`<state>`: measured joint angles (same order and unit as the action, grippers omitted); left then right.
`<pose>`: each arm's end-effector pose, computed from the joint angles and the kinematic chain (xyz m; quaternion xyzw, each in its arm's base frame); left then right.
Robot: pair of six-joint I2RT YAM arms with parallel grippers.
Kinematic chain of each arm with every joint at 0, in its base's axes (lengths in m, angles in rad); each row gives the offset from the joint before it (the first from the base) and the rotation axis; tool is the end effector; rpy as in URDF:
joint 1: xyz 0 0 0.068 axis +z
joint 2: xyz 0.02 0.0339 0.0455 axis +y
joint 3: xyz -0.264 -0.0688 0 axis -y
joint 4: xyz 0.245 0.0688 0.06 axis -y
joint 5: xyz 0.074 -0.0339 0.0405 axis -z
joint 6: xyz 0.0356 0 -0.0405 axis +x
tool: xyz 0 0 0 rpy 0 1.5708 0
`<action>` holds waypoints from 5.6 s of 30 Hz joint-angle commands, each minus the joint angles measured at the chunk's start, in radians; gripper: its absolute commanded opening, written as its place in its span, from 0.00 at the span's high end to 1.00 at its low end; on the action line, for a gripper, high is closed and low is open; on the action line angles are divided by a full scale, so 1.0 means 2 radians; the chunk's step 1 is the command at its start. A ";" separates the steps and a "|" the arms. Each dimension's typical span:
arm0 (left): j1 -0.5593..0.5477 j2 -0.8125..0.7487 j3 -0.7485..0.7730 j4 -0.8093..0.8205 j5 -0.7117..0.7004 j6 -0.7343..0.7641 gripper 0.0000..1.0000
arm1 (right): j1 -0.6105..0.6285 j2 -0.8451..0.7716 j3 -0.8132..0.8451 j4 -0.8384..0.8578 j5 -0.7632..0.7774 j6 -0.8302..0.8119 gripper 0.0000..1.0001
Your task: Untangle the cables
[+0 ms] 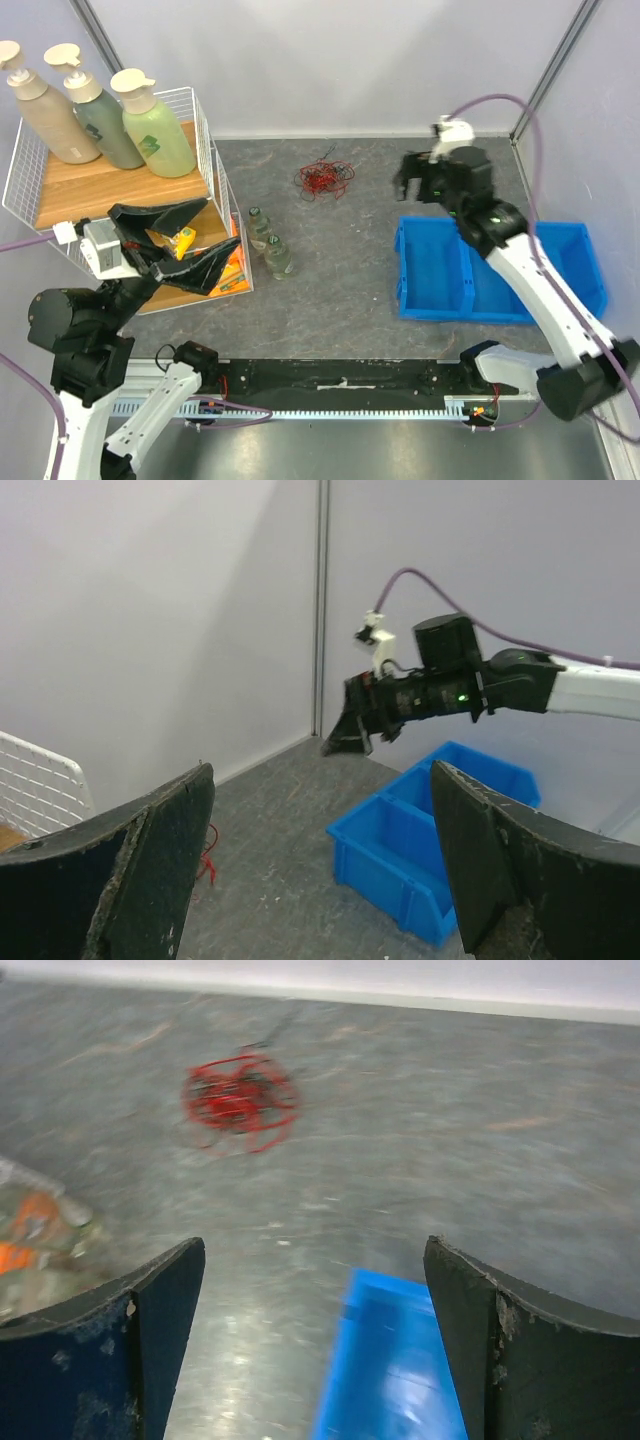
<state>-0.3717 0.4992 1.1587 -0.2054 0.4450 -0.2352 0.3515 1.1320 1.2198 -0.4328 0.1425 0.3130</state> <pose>0.0321 -0.0290 0.4840 0.2220 0.5028 -0.3588 0.7545 0.2359 0.0811 0.3968 0.0252 0.8165 0.1321 0.5614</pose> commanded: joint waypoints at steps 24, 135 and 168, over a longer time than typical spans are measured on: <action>0.001 -0.014 -0.015 -0.077 0.060 -0.021 0.06 | 0.166 0.657 0.382 0.140 0.286 0.053 0.66; -0.340 0.227 -0.275 0.064 -0.380 -0.108 0.98 | 0.177 -0.062 0.033 0.046 -0.156 0.065 1.00; -0.340 0.036 -0.037 -0.008 -0.203 -0.019 0.98 | 0.169 0.147 0.015 0.039 0.131 -0.014 1.00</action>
<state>-1.0508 0.5121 0.9825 -0.2375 0.0071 -0.3218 0.6918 1.4475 1.2289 -0.4068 0.3687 0.3008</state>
